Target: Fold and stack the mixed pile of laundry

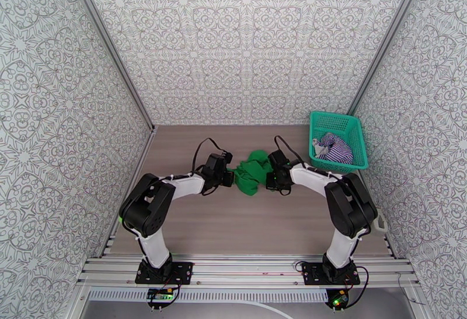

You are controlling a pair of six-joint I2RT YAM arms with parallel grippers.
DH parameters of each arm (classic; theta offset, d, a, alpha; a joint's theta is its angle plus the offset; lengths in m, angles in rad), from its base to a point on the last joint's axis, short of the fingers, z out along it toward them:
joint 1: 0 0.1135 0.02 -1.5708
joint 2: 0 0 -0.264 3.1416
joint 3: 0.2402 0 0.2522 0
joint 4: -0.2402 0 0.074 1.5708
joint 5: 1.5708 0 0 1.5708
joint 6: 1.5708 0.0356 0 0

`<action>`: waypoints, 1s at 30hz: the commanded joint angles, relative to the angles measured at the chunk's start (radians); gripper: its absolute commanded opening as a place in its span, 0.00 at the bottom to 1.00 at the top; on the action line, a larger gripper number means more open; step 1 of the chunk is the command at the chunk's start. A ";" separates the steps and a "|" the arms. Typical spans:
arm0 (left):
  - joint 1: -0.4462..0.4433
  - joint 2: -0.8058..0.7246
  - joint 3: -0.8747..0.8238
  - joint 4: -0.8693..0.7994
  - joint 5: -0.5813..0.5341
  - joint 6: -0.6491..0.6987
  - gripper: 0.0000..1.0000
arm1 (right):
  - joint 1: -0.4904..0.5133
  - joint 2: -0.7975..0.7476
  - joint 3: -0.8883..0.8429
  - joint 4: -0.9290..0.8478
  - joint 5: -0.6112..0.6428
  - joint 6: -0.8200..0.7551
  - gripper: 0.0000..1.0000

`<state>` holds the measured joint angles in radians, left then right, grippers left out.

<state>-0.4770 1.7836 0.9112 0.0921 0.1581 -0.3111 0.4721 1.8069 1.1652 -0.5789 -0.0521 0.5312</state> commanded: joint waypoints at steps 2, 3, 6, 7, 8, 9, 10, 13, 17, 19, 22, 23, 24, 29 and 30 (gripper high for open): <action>0.025 -0.132 -0.065 0.164 -0.072 -0.004 0.00 | -0.020 -0.094 0.087 -0.049 0.063 -0.014 0.00; 0.033 -0.153 -0.070 0.171 -0.068 -0.004 0.00 | -0.025 -0.113 0.102 -0.062 0.073 -0.020 0.00; 0.056 -0.226 -0.072 0.168 -0.062 0.014 0.00 | -0.050 -0.176 0.162 -0.106 0.106 -0.043 0.00; 0.063 -0.253 -0.069 0.155 -0.063 0.024 0.00 | -0.064 -0.200 0.188 -0.122 0.114 -0.054 0.00; 0.071 -0.282 -0.065 0.139 -0.062 0.038 0.00 | -0.075 -0.219 0.208 -0.133 0.118 -0.062 0.00; 0.077 -0.308 -0.059 0.120 -0.063 0.052 0.00 | -0.090 -0.240 0.234 -0.146 0.121 -0.073 0.00; 0.083 -0.340 -0.052 0.100 -0.063 0.069 0.00 | -0.103 -0.256 0.258 -0.159 0.127 -0.082 0.00; 0.109 -0.440 -0.032 0.038 -0.059 0.106 0.00 | -0.146 -0.314 0.338 -0.185 0.140 -0.114 0.00; 0.138 -0.584 0.002 -0.040 -0.064 0.167 0.00 | -0.192 -0.386 0.425 -0.200 0.136 -0.143 0.00; 0.146 -0.656 0.034 -0.092 -0.065 0.205 0.00 | -0.204 -0.415 0.476 -0.211 0.138 -0.156 0.00; 0.147 -0.746 0.093 -0.178 -0.076 0.258 0.00 | -0.210 -0.451 0.537 -0.246 0.133 -0.169 0.00; 0.146 -0.772 0.109 -0.198 -0.077 0.270 0.00 | -0.210 -0.461 0.548 -0.256 0.125 -0.173 0.00; 0.143 -0.800 0.129 -0.221 -0.075 0.284 0.00 | -0.210 -0.476 0.563 -0.275 0.112 -0.175 0.00; 0.117 -0.890 0.236 -0.327 -0.059 0.326 0.00 | -0.210 -0.511 0.628 -0.409 0.001 -0.190 0.00; 0.110 -0.895 0.271 -0.366 -0.061 0.335 0.00 | -0.210 -0.514 0.645 -0.452 -0.025 -0.190 0.00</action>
<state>-0.3565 0.9070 1.1095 -0.1421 0.1101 -0.0334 0.2691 1.3083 1.7580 -0.9066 -0.0162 0.3603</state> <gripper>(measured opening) 0.045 0.066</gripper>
